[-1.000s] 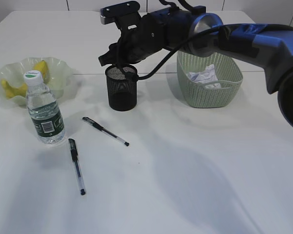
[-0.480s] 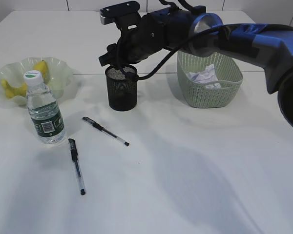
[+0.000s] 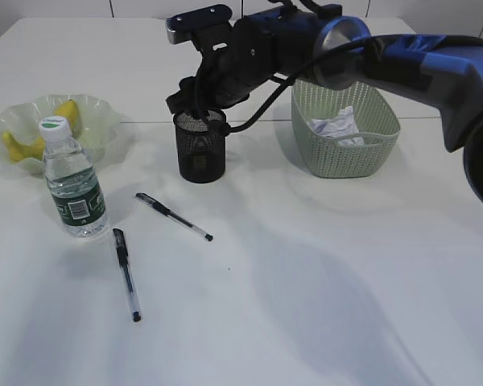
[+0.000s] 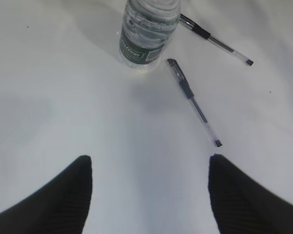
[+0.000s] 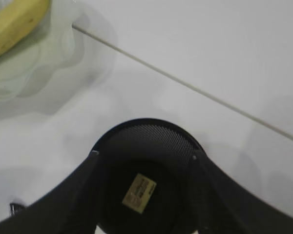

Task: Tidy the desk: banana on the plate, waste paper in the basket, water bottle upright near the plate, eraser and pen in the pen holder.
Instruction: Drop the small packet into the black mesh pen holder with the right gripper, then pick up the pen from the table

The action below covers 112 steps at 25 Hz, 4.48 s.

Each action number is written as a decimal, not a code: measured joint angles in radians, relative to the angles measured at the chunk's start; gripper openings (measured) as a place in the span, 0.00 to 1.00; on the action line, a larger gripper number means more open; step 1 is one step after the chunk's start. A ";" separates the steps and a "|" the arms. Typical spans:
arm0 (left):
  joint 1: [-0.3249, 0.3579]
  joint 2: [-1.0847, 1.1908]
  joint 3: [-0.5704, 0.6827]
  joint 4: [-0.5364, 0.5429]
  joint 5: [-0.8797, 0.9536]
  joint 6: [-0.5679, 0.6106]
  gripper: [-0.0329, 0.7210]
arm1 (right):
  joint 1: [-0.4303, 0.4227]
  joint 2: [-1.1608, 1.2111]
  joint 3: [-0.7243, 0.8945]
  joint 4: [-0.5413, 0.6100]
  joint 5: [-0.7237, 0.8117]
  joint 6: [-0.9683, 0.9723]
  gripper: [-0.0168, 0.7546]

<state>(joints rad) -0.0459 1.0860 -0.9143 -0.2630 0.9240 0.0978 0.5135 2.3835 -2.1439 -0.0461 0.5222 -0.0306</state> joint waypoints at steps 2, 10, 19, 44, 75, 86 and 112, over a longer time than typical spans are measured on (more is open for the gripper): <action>0.000 0.000 0.000 0.000 -0.002 0.000 0.75 | 0.000 -0.010 -0.002 0.000 0.078 0.000 0.55; 0.000 0.000 0.000 0.025 -0.008 0.000 0.75 | 0.000 -0.088 -0.002 -0.001 0.256 0.049 0.55; 0.000 0.000 0.000 0.008 0.000 0.000 0.75 | 0.003 -0.206 -0.007 -0.039 0.578 0.231 0.55; 0.000 0.000 0.000 -0.131 0.038 -0.023 0.72 | 0.032 -0.645 0.566 -0.050 0.701 0.113 0.55; -0.492 0.333 0.000 0.041 -0.333 -0.462 0.64 | 0.032 -0.835 0.876 -0.022 0.615 0.109 0.55; -0.496 0.669 -0.040 0.071 -0.519 -0.616 0.63 | 0.032 -0.835 0.876 -0.017 0.617 0.109 0.55; -0.498 0.752 -0.063 0.399 -0.409 -1.170 0.59 | 0.032 -0.835 0.876 -0.017 0.613 0.094 0.55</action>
<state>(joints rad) -0.5434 1.8377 -0.9772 0.1363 0.5154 -1.0724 0.5452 1.5482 -1.2681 -0.0627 1.1352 0.0638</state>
